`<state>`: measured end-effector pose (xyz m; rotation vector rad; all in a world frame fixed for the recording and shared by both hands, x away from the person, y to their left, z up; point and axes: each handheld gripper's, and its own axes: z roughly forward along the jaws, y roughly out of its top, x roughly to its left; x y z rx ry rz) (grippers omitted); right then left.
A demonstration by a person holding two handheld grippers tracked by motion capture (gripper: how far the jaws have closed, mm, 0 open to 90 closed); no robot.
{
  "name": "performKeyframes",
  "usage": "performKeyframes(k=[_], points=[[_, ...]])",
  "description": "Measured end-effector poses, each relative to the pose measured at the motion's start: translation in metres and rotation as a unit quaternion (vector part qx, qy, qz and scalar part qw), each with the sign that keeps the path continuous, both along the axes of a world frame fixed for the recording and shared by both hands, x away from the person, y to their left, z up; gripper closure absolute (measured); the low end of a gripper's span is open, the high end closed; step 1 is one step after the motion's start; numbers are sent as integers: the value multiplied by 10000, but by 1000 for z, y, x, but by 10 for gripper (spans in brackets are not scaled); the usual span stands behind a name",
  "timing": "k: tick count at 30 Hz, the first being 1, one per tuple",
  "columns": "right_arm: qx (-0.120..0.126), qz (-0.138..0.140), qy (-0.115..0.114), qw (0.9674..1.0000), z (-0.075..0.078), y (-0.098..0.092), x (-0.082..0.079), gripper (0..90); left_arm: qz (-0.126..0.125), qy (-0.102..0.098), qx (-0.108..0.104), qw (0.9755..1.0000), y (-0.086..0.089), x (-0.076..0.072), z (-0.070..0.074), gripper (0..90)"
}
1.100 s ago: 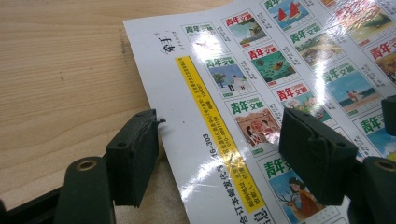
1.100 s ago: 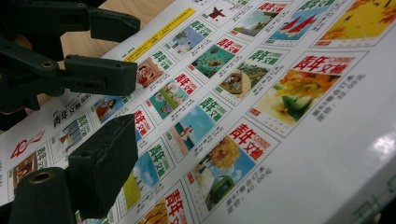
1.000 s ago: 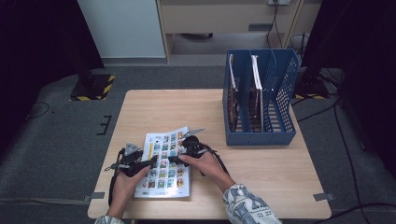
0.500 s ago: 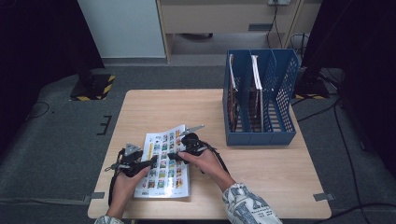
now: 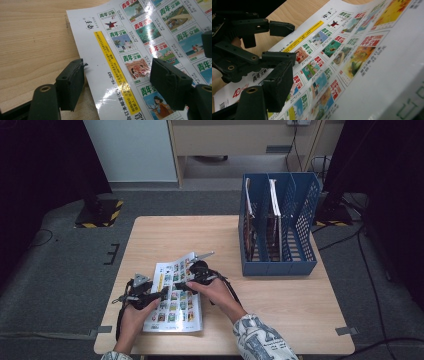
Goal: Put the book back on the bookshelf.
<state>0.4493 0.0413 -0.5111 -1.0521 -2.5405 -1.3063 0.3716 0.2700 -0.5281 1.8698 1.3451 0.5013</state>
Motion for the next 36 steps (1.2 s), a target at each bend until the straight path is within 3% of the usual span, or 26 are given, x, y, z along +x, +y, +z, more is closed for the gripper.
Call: performKeyframes(k=[6, 9, 11, 13, 16, 18, 23, 25, 26, 27, 30, 34, 36], points=[[-6, -35, 96, 9999, 0, 6, -1, 265, 5, 1, -3, 10000, 0, 0, 0, 269], [-83, -117, 95, 9999, 0, 6, -1, 346, 17, 7, -3, 10000, 0, 0, 0, 267], [-117, -327, 66, 9994, 3, 5, 0, 459, -47, 73, 10, 10000, 1, 1, 0, 236], [-95, -410, 83, 9991, 4, 5, 0, 496, -44, 55, -4, 10000, 0, 1, 0, 189], [14, -612, -54, 9981, 8, 3, 3, 621, -138, 79, 89, 9998, 1, 1, 1, 131], [43, -679, -84, 9976, 10, 3, 3, 646, -138, 66, 96, 9998, 1, 1, 2, 124], [135, -573, -463, 9972, 22, 2, 1, 689, -177, -63, -219, 9996, 4, 1, 5, 143], [130, -552, -583, 9967, 25, 0, 0, 692, -202, -56, -235, 9995, 4, 1, 6, 143], [126, -552, -749, 9956, 30, -4, -2, 697, -247, -48, -248, 9994, 3, 1, 5, 143], [126, -552, -749, 9956, 30, -4, -2, 697, -247, -48, -248, 9994, 3, 1, 5, 144], [193, -584, -1082, 9922, 38, -16, -5, 704, -449, -26, -273, 9986, -4, 0, 4, 145], [209, -632, -1232, 9902, 41, -26, -6, 707, -648, 22, -230, 9976, -9, 0, 4, 145], [225, -673, -1282, 9892, 44, -31, -5, 711, -762, 54, -359, 9964, -11, 0, 4, 146]])
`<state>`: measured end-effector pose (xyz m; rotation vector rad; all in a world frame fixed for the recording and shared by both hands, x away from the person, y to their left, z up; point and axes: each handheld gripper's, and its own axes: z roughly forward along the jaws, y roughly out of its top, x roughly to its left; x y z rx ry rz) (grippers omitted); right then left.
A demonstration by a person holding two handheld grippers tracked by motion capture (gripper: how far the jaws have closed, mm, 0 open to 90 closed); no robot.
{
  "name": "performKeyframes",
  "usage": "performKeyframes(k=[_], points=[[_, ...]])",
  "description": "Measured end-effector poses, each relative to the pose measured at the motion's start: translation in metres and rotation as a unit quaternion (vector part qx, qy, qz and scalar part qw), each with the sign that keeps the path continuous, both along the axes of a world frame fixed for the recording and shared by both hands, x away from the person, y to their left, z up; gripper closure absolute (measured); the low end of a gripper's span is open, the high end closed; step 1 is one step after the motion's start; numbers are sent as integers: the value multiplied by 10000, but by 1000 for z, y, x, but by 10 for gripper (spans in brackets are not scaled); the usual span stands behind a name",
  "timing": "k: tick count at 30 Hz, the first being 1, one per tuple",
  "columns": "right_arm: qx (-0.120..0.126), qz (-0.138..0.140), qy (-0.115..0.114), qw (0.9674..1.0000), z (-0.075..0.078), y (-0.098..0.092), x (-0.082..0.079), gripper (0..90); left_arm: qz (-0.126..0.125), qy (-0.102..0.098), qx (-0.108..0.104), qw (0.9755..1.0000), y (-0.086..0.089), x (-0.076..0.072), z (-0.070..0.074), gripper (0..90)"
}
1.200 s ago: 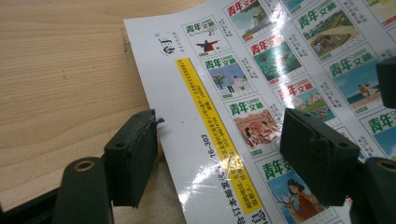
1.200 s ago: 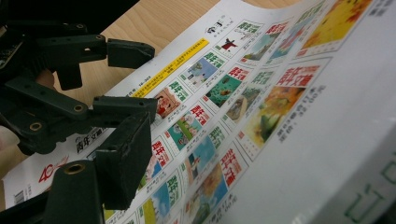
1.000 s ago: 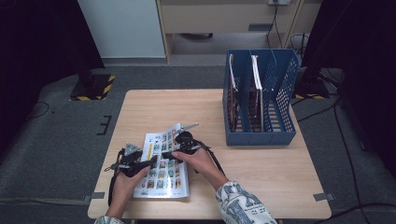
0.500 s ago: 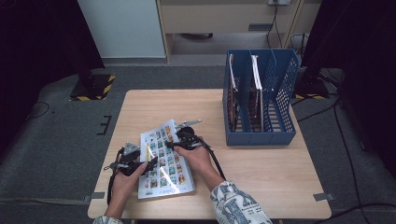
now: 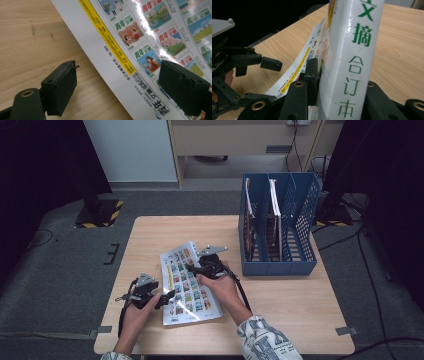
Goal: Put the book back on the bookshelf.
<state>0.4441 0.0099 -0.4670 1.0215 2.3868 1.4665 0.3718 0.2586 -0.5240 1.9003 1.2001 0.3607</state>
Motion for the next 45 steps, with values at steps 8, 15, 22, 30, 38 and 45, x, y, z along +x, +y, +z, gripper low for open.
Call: performKeyframes(k=[8, 15, 22, 30, 38, 45], points=[[90, -58, -245, 9996, 6, -3, -3, 716, -234, 156, -102, 9996, -5, 0, -2, 147], [269, -80, -494, 9984, 14, -3, -5, 720, -434, 335, -158, 9984, -8, 1, -5, 147], [431, -27, -714, 9965, 21, -3, -6, 724, -620, 471, -297, 9965, -11, 2, -7, 168], [534, 111, -896, 9945, 28, -1, -10, 727, -652, 574, -537, 9948, -7, 4, -6, 275], [627, 219, -981, 9930, 29, -2, -11, 729, -464, 592, -625, 9952, 1, 6, 2, 460], [678, 227, -1009, 9923, 29, -7, -11, 733, -328, 524, -675, 9958, 3, 5, 7, 580]])
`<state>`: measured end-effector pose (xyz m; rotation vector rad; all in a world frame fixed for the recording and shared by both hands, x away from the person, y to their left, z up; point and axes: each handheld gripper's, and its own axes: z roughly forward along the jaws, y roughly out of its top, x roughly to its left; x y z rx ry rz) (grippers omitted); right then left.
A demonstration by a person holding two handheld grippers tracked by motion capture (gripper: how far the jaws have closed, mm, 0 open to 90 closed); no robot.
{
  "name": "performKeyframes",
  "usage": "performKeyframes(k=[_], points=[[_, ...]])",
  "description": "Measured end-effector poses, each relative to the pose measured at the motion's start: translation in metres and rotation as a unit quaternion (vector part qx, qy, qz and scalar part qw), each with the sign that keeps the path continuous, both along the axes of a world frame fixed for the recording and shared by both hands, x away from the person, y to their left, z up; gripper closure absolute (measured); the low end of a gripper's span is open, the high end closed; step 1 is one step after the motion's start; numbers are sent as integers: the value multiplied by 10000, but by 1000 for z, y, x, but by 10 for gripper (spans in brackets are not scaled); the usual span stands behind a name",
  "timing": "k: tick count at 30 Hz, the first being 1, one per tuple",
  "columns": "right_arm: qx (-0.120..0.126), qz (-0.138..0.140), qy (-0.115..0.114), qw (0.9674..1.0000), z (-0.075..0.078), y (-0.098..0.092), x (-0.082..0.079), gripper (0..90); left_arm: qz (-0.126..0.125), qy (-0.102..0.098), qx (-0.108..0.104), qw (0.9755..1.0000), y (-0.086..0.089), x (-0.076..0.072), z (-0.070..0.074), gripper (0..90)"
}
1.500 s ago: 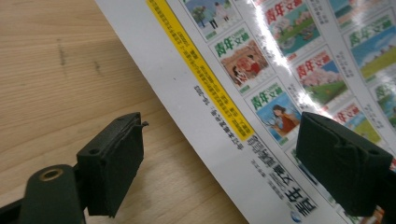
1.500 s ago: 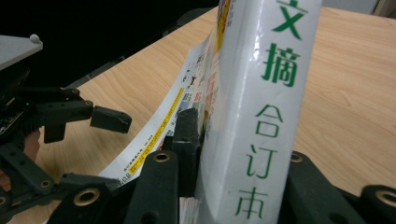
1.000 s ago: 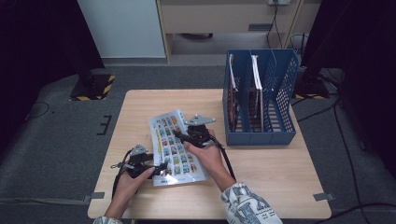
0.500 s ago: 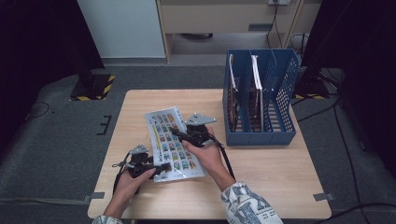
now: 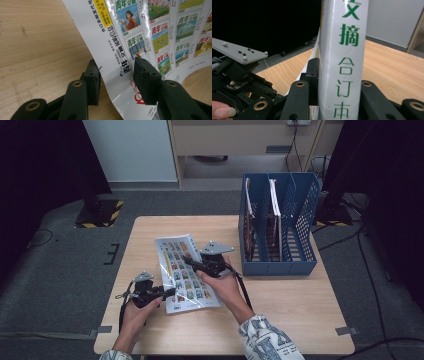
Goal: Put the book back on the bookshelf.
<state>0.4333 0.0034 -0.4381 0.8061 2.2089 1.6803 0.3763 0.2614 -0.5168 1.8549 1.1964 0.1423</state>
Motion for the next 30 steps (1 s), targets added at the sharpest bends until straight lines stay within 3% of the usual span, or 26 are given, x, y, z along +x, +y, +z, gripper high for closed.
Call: performKeyframes(k=[20, 30], points=[[-190, 75, -251, 9995, 4, -8, -3, 725, 85, -388, 423, 9983, -4, -3, 11, 629], [-163, 118, -347, 9992, 8, -4, -4, 726, 288, -657, 646, 9953, 1, -4, 18, 644]])
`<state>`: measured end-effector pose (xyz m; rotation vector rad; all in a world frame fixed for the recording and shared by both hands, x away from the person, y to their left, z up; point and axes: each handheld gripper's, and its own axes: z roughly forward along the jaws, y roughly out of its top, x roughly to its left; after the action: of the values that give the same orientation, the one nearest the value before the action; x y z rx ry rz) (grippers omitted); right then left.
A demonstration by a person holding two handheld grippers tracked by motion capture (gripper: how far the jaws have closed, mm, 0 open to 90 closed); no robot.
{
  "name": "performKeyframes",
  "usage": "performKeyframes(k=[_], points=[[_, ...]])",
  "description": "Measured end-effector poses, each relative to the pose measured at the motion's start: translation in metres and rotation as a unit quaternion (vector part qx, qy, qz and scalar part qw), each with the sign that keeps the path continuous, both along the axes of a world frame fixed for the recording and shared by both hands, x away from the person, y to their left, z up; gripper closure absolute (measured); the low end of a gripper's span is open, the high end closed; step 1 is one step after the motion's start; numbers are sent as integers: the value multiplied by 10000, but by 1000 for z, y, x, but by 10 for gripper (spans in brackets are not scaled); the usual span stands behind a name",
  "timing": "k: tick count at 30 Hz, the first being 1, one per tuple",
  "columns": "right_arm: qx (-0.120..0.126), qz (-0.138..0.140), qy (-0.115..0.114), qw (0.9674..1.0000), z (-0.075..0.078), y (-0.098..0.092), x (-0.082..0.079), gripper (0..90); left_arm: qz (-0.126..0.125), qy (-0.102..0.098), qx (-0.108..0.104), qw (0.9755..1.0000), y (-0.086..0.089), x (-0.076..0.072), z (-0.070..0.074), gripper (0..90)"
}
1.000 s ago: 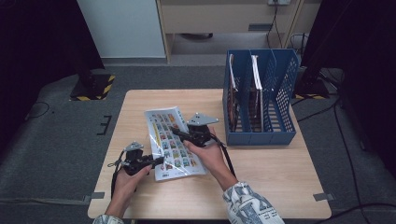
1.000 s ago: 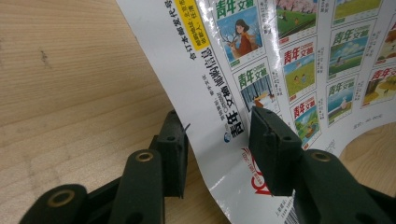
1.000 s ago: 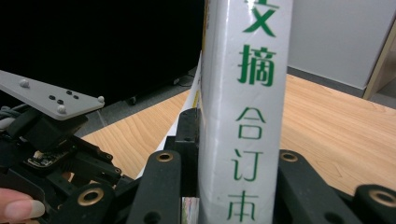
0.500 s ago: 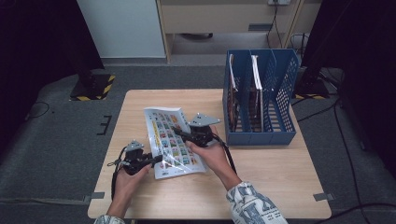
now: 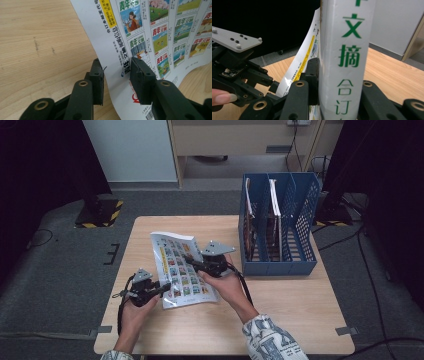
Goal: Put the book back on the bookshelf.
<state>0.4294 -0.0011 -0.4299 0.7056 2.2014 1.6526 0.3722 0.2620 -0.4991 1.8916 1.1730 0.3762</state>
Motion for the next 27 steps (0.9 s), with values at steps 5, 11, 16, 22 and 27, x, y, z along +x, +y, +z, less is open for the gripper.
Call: performKeyframes(k=[5, 11, 16, 22, 27], points=[[37, 60, 25, 10000, 1, 0, 0, 721, 11, -34, 5, 10000, 1, 0, 0, 648], [-58, 150, 17, 9999, 3, 1, 0, 692, -5, -87, 34, 10000, 0, -1, 1, 647], [-67, 202, 124, 9997, 4, 1, 2, 648, -17, -104, 26, 9999, 0, -1, 1, 647], [-129, 200, 129, 9996, 4, 2, 4, 698, -14, -111, 52, 9999, 0, -1, 1, 647], [-112, 231, 114, 9996, 7, 0, 3, 720, 68, -230, 52, 9997, 2, -2, 5, 657]])
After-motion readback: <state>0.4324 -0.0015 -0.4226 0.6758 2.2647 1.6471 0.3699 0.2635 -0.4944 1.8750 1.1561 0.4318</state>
